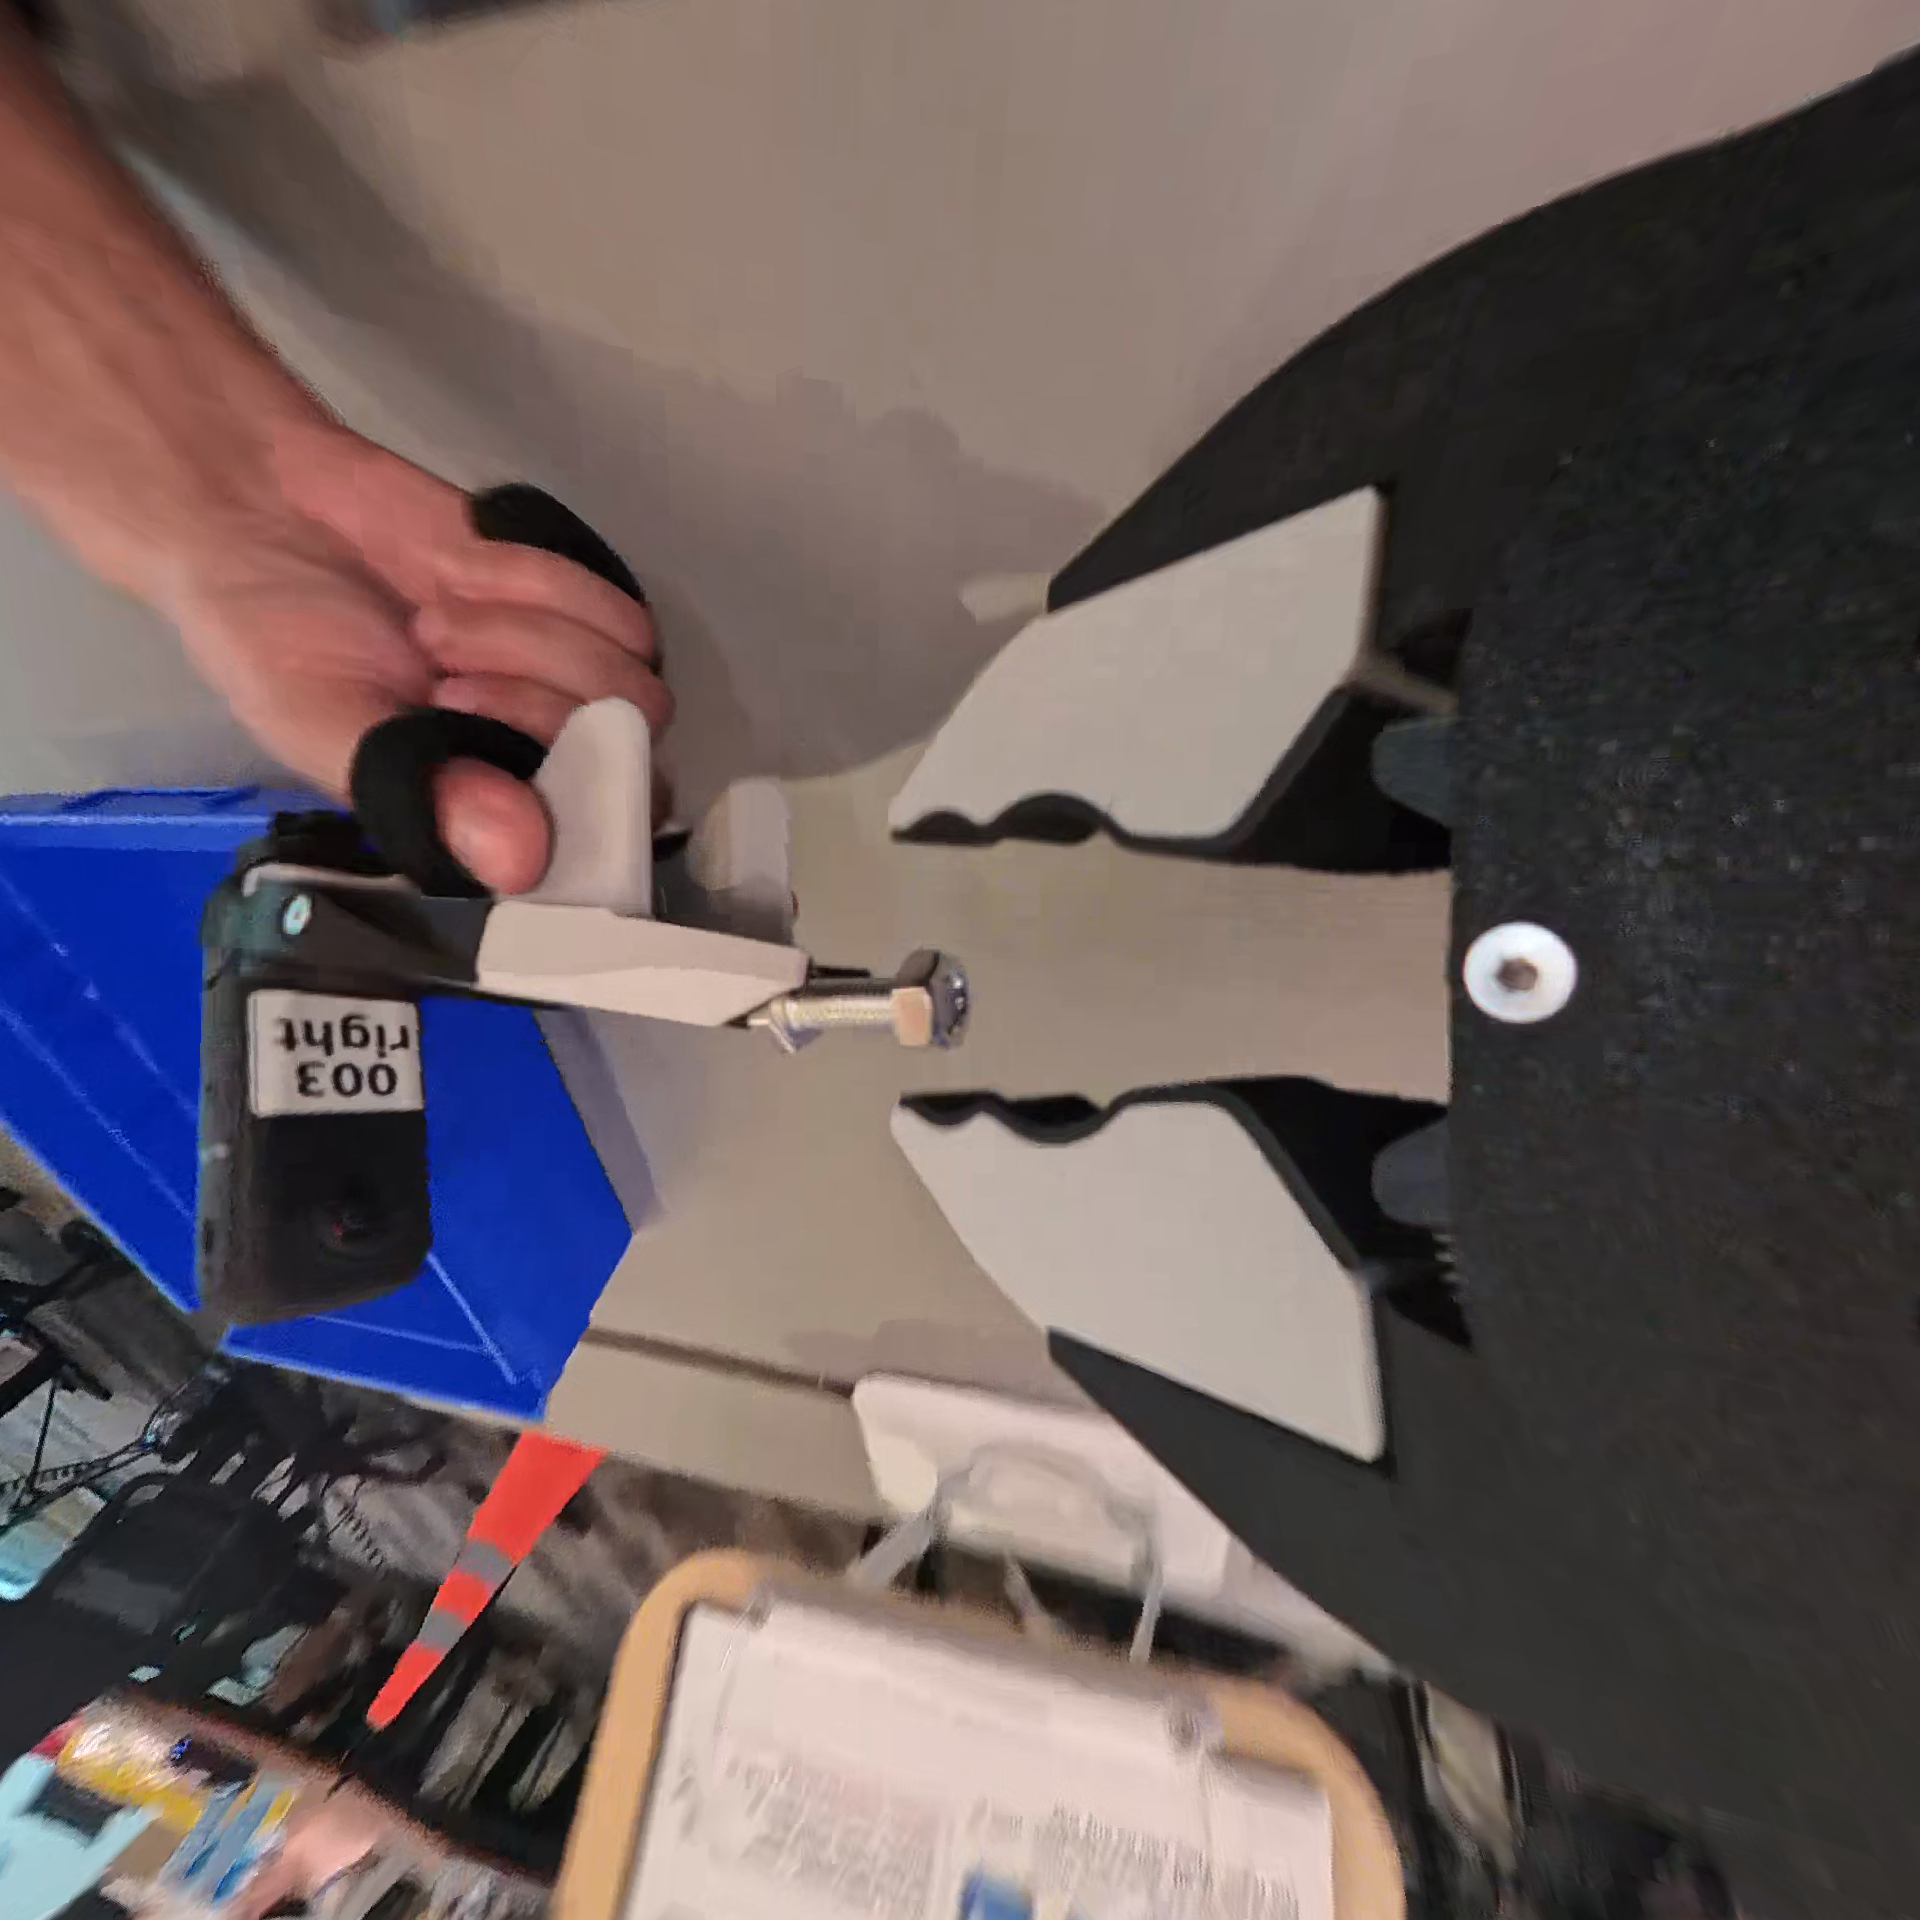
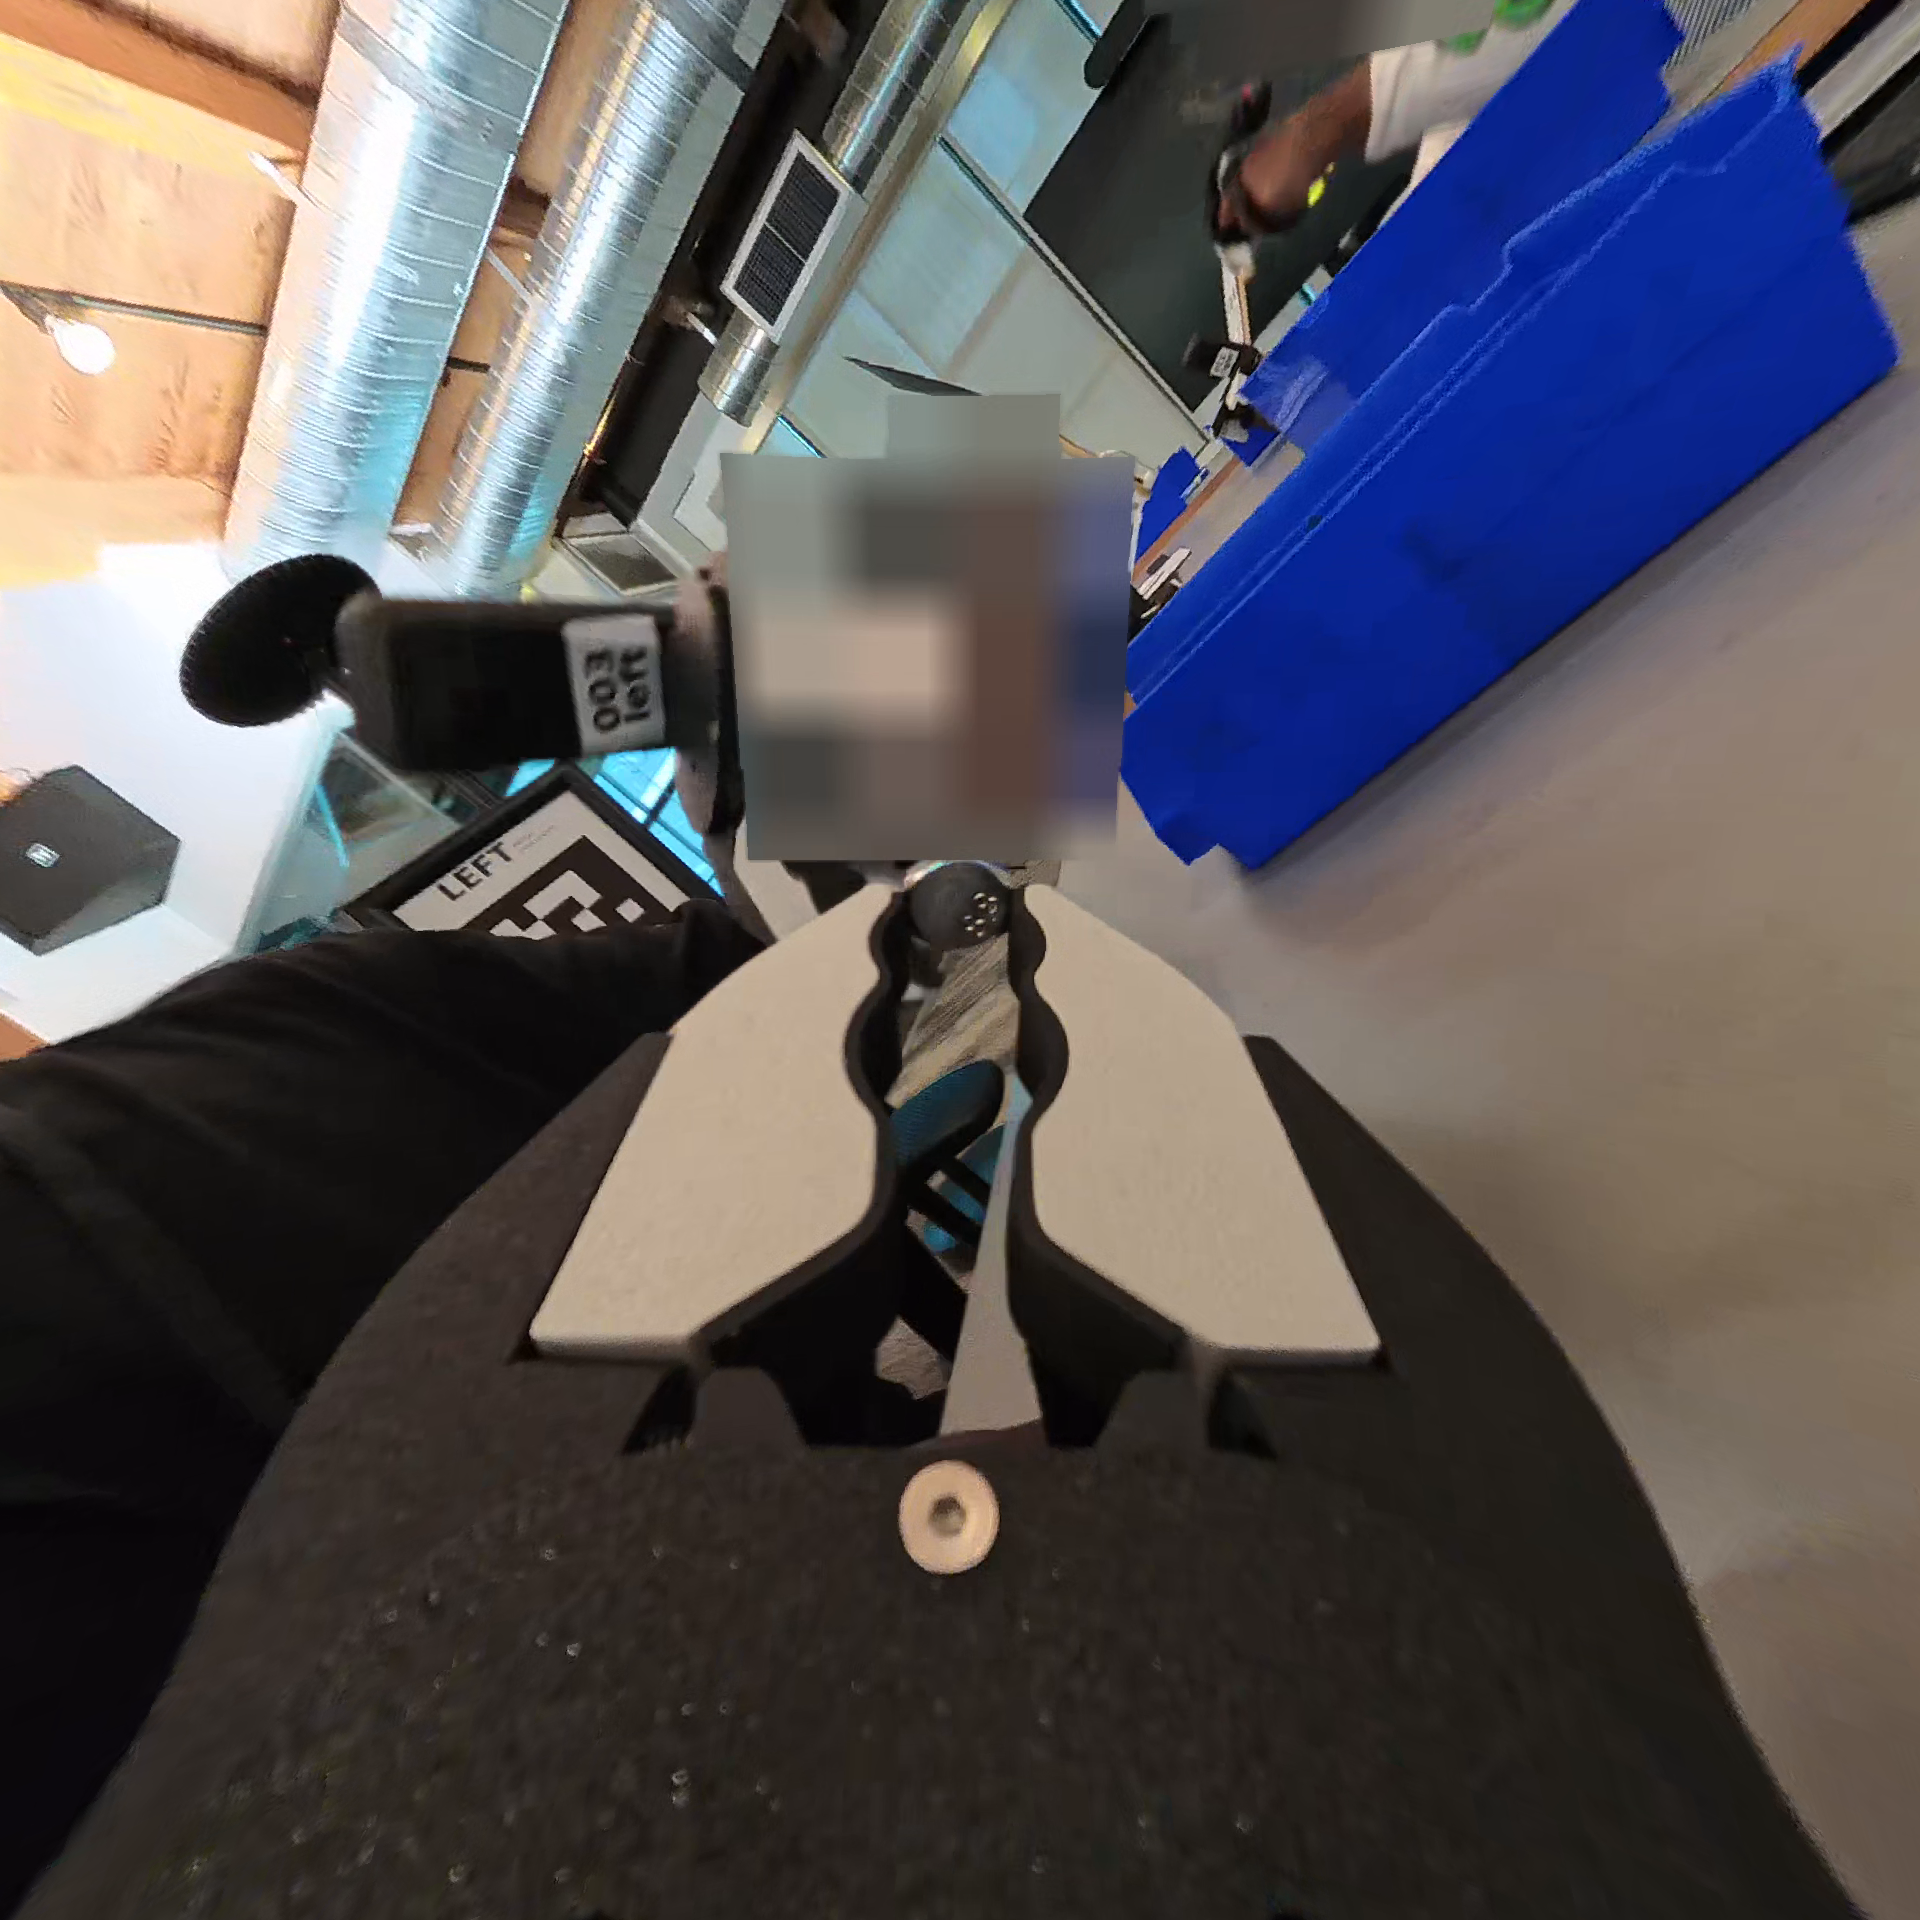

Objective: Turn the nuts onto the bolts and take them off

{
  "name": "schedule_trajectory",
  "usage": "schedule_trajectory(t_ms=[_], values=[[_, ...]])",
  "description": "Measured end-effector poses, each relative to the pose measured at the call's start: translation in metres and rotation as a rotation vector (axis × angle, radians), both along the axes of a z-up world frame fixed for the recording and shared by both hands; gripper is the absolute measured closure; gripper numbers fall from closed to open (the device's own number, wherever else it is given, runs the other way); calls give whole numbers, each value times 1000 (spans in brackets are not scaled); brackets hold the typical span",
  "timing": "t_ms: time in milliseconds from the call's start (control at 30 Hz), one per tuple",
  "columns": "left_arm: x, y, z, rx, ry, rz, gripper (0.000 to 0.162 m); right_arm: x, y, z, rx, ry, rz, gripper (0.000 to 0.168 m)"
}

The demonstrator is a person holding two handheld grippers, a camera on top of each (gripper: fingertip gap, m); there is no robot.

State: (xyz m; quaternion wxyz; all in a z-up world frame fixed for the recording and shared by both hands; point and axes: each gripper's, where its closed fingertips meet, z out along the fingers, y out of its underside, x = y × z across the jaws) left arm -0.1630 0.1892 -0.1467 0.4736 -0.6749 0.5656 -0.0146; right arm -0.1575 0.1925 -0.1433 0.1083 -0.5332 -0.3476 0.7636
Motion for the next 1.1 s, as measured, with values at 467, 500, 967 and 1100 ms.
schedule_trajectory(t_ms=[467,500,967,1100], values=[[8,-2,6,-657,-902,13,144,3,-3,2,292,17,-74,150],[9,-1,4,-640,-877,23,145,3,-1,2,286,15,-83,151],[2,2,-7,48,-3,32,124,2,5,1,21,30,-30,151],[-1,0,6,-327,-499,104,107,4,5,3,190,18,-86,151]])
